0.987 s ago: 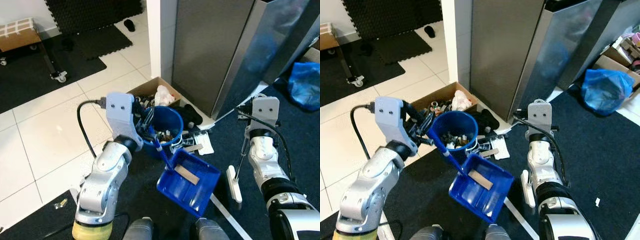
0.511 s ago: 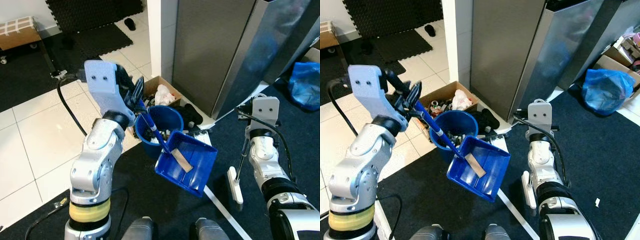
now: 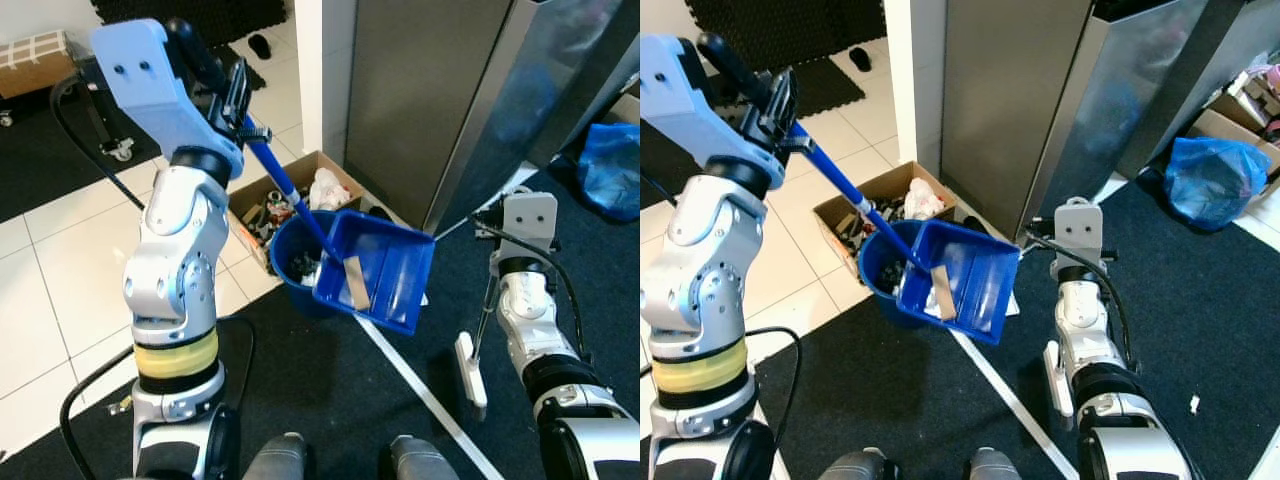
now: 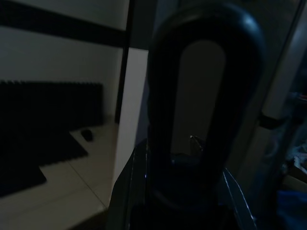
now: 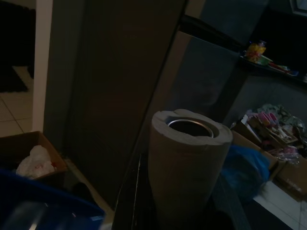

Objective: Sweep floor

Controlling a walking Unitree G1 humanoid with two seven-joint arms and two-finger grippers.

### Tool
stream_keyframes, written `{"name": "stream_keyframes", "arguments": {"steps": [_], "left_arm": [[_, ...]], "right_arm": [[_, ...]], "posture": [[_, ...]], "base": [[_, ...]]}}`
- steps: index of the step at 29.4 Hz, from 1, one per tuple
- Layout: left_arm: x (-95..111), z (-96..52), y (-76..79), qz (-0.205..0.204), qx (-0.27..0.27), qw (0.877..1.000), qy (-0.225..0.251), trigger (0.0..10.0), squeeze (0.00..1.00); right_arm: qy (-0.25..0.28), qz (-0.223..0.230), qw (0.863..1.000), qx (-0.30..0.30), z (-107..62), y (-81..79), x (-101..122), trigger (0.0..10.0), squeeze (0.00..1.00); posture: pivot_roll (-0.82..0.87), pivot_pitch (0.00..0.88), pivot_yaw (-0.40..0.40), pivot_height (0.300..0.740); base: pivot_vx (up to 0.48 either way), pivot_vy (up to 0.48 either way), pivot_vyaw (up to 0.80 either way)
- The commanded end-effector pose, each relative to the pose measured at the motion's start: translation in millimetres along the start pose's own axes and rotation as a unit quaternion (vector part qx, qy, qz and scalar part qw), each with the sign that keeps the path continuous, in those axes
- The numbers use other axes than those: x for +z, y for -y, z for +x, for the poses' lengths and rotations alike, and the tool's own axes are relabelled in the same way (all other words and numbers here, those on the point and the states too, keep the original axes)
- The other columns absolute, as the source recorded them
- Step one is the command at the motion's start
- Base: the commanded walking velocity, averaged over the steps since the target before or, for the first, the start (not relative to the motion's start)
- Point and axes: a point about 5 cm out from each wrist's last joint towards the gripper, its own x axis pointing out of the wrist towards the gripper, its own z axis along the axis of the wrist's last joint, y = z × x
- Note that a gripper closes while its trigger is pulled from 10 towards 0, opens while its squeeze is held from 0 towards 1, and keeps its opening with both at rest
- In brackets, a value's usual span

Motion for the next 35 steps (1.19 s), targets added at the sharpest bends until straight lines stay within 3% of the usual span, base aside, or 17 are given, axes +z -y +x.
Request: {"name": "stream_keyframes", "arguments": {"steps": [1,6,8,9,10,12,16,18,25,35], "left_arm": [[14.3,1.5,-5.2,0.018,0.01,0.999,0.041,10.0,0.0],[26.6,10.0,-22.3,0.07,0.044,0.994,0.072,10.0,0.0],[26.6,10.0,-22.3,0.07,0.044,0.994,0.072,10.0,0.0],[30.8,12.5,-27.0,0.095,0.052,0.991,0.082,10.0,0.0],[30.8,12.5,-27.0,0.095,0.052,0.991,0.082,10.0,0.0],[37.2,15.5,-35.6,0.13,0.066,0.985,0.096,10.0,0.0],[41.6,16.3,-41.4,0.153,0.08,0.979,0.107,10.0,0.0],[46.7,16.5,-50.0,0.184,0.114,0.968,0.124,10.0,0.0],[45.7,18.2,-55.3,0.184,0.132,0.966,0.128,10.0,0.0],[41.9,27.5,-46.1,0.122,0.121,0.976,0.133,10.0,0.0]], "right_arm": [[0.014,-0.005,1.0,0.003,2.4,-0.5,5.0,10.0,0.0],[0.012,-0.005,1.0,0.004,2.2,-1.0,4.5,10.0,0.0],[0.012,-0.005,1.0,0.004,2.2,-1.0,4.5,10.0,0.0],[0.013,-0.004,1.0,0.005,2.3,-1.5,4.8,10.0,0.0],[0.013,-0.004,1.0,0.005,2.3,-1.5,4.8,10.0,0.0],[0.013,-0.003,1.0,0.005,2.5,-1.9,5.1,10.0,0.0],[0.014,-0.003,1.0,0.006,2.5,-1.7,5.1,10.0,0.0],[0.014,-0.003,1.0,0.006,2.4,-1.5,5.0,10.0,0.0],[0.014,-0.003,1.0,0.007,2.4,-1.4,5.0,10.0,0.0],[0.016,-0.002,1.0,0.006,2.8,-1.8,5.9,10.0,0.0]], "posture": [[0.05,0.031,-0.032,0.74],[0.05,0.031,-0.034,0.74],[0.05,0.031,-0.034,0.74],[0.05,0.032,-0.035,0.74],[0.05,0.032,-0.035,0.74],[0.05,0.031,-0.035,0.74],[0.05,0.032,-0.038,0.74],[0.05,0.032,-0.039,0.74],[0.05,0.032,-0.041,0.74],[0.05,0.031,-0.039,0.74]], "base": [[0.0,0.0,0.0],[0.0,0.0,0.0],[0.0,0.0,0.0],[0.0,0.0,0.0],[0.0,0.0,0.0],[0.0,0.0,0.0],[0.0,0.0,0.0],[0.0,0.0,0.0],[0.0,0.0,0.0],[0.0,0.0,0.0]]}}
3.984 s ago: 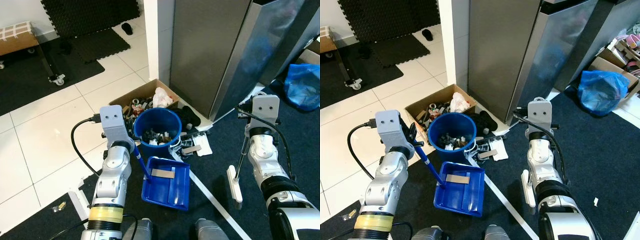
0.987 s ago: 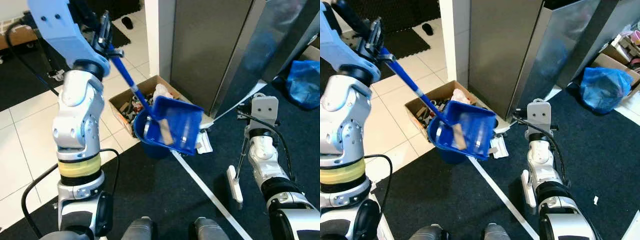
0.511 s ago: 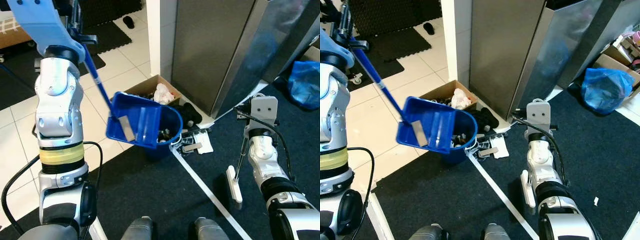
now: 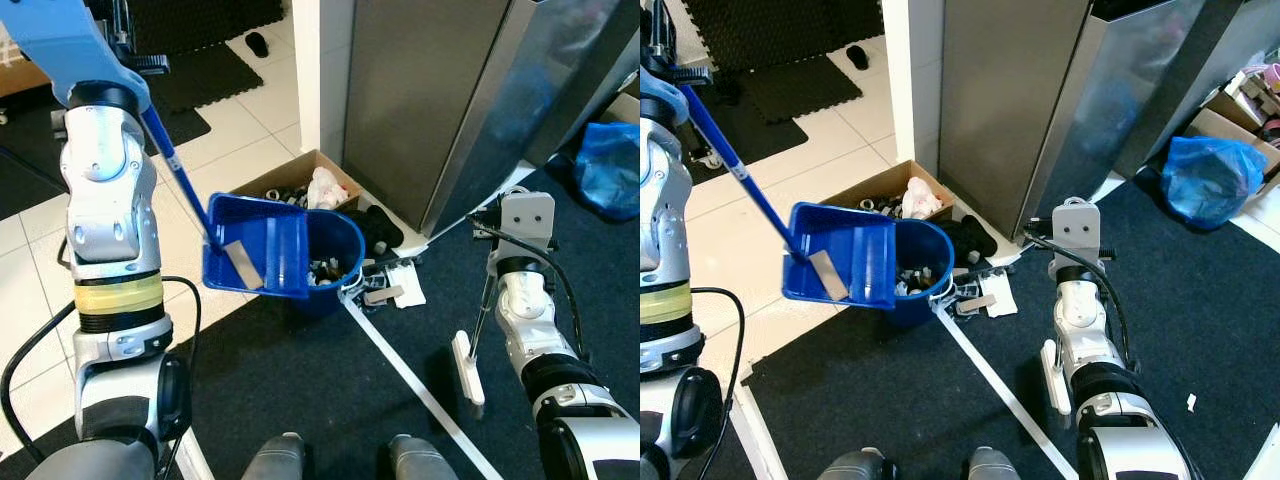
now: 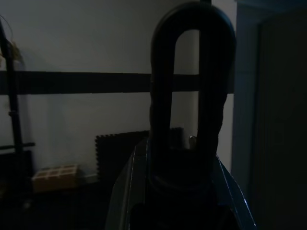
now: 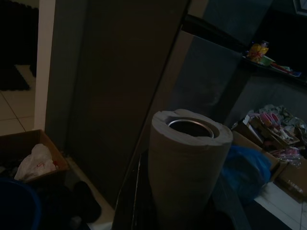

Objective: Sweep floor

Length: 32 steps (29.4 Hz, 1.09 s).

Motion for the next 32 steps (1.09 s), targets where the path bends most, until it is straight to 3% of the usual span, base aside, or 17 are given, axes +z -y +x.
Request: {"name": "stream_keyframes", "arguments": {"steps": [1,6,26,32], "left_arm": [[14.8,3.6,3.3,-0.015,0.0,0.999,0.04,10.0,0.0],[14.4,4.0,5.1,-0.014,-0.002,0.999,0.041,10.0,0.0],[12.3,6.2,8.6,-0.017,-0.008,0.999,0.042,10.0,0.0],[11.6,6.3,9.4,-0.018,-0.011,0.999,0.041,10.0,0.0]], "right_arm": [[0.015,-0.002,1.0,0.0,2.7,-0.2,5.5,10.0,0.0],[0.014,-0.001,1.0,0.0,2.5,-0.4,5.3,10.0,0.0],[0.014,-0.002,1.0,-0.002,2.5,0.1,5.1,10.0,0.0],[0.014,-0.002,1.0,-0.003,2.5,0.3,4.9,10.0,0.0]], "posture": [[0.05,0.031,-0.039,0.74],[0.05,0.031,-0.035,0.74],[0.04,0.027,-0.032,0.74],[0.04,0.024,-0.03,0.74]], "base": [[0.0,0.0,0.0],[0.141,0.0,0.0],[0.444,0.0,0.0],[0.0,0.0,0.0]]}}
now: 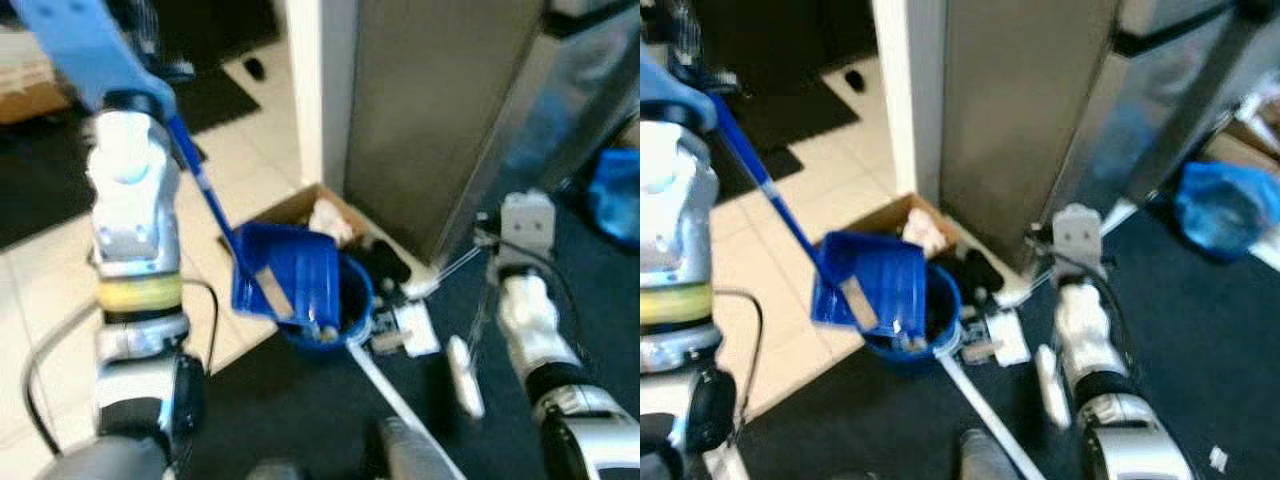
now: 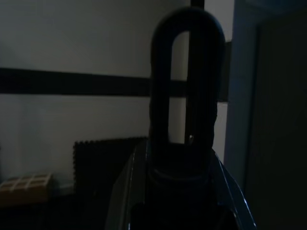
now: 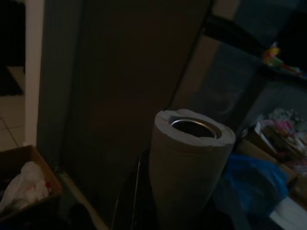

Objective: Sweep floor

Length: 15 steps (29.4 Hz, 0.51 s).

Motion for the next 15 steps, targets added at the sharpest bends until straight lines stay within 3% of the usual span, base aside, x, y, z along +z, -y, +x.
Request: {"name": "stream_keyframes", "arguments": {"steps": [1,10,15], "left_arm": [[8.3,-0.3,-3.6,0.003,0.007,1.0,0.026,10.0,0.0],[6.5,-0.3,-2.1,0.002,0.0,1.0,0.024,10.0,0.0],[3.2,-0.1,-1.0,0.022,-0.011,0.999,0.022,10.0,0.0]], "right_arm": [[0.017,-0.005,1.0,-0.002,1.2,1.5,4.8,10.0,0.0],[0.017,-0.005,1.0,-0.003,1.0,1.4,4.7,10.0,0.0],[0.018,-0.005,1.0,-0.001,1.2,1.2,4.8,10.0,0.0]], "posture": [[0.04,0.024,-0.03,0.74],[0.04,0.023,-0.029,0.74],[0.04,0.023,-0.03,0.74]], "base": [[0.0,0.0,0.0],[0.0,0.0,0.0],[0.0,0.0,0.0]]}}
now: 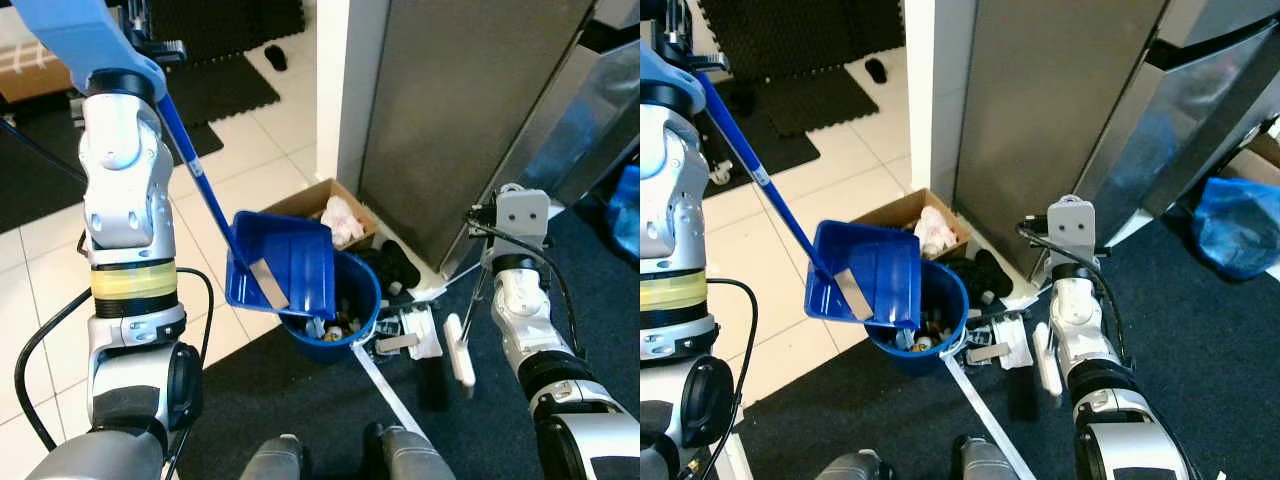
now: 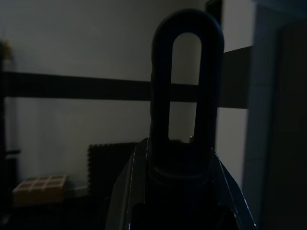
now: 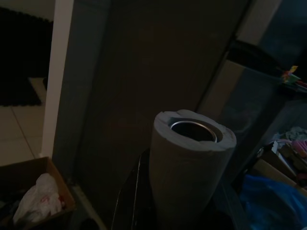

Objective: Sweep floor

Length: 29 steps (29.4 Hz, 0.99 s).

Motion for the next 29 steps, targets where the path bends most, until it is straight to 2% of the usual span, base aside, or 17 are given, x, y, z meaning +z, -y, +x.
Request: {"name": "stream_keyframes", "arguments": {"steps": [1,3,4,11,18,22,29], "left_arm": [[6.0,0.8,-1.1,0.015,-0.005,1.0,0.022,10.0,0.0],[5.2,1.0,-1.4,0.022,-0.006,1.0,0.021,10.0,0.0],[2.1,1.7,-1.6,0.044,-0.01,0.999,0.02,10.0,0.0],[-3.2,2.1,0.6,0.067,-0.02,0.997,0.016,10.0,0.0],[-20.6,4.6,6.9,0.144,-0.038,0.989,0.012,10.0,0.0],[-21.1,5.6,8.1,0.154,-0.039,0.987,0.016,10.0,0.0],[-21.7,18.7,13.1,0.166,-0.039,0.985,0.025,10.0,0.0]], "right_arm": [[0.01,-0.004,1.0,-0.008,0.8,4.9,1.9,10.0,0.0],[0.01,-0.004,1.0,-0.007,0.8,4.9,1.9,10.0,0.0],[0.01,-0.004,1.0,-0.008,0.4,4.8,1.8,10.0,0.0],[0.01,-0.003,1.0,-0.008,-0.1,4.6,1.3,10.0,0.0],[0.01,-0.002,1.0,-0.009,-0.6,4.4,0.9,10.0,0.0],[0.01,-0.002,1.0,-0.01,-0.6,4.6,0.9,10.0,0.0],[0.009,-0.002,1.0,-0.011,-1.3,5.3,0.0,10.0,0.0]], "posture": [[0.04,0.023,-0.03,0.74],[0.04,0.023,-0.029,0.74],[0.04,0.026,-0.028,0.74],[0.04,0.028,-0.027,0.74],[0.03,0.031,-0.024,0.74],[0.03,0.031,-0.024,0.74],[0.03,0.035,-0.02,0.74]], "base": [[0.0,0.0,0.0],[0.0,0.0,0.0],[0.0,0.0,0.0],[0.0,0.0,0.0],[0.0,0.0,0.0],[0.0,0.0,0.0],[0.0,0.0,0.0]]}}
